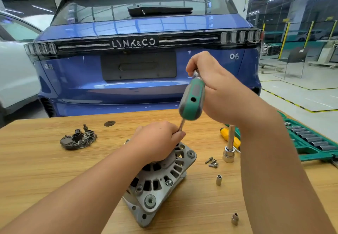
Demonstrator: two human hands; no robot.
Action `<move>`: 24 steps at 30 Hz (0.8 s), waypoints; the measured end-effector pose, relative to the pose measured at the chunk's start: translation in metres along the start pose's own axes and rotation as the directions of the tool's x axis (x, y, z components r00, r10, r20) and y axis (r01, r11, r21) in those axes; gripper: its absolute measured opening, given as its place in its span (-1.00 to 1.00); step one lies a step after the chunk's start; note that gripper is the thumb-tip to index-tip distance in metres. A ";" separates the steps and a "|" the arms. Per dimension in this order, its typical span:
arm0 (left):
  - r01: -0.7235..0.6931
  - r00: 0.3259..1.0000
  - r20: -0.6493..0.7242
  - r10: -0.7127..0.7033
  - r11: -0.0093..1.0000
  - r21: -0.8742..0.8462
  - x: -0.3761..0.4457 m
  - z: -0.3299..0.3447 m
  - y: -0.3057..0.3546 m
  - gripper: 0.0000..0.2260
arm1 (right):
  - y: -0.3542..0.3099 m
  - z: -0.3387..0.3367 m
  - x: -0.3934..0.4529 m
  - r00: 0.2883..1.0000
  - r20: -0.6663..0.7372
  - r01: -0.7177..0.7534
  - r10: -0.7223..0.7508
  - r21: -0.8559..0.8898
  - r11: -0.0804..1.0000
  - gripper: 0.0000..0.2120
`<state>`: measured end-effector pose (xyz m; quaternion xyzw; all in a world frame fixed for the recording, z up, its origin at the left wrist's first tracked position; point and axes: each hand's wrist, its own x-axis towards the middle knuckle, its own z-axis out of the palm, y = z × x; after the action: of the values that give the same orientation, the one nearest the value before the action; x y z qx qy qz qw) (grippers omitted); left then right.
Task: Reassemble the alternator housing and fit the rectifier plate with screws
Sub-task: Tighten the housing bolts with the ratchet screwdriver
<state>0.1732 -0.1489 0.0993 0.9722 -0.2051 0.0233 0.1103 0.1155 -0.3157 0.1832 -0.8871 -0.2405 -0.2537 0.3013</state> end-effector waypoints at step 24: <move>-0.054 0.998 0.017 0.054 0.998 0.006 -0.002 -0.001 0.001 -0.60 | 0.006 0.009 0.006 0.939 -0.297 -0.179 0.172 0.006 0.984 -0.53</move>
<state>0.1708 -0.1481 0.1005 0.9668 -0.2323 0.0189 0.1045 0.1262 -0.3122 0.1787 -0.8602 -0.1099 -0.3584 0.3458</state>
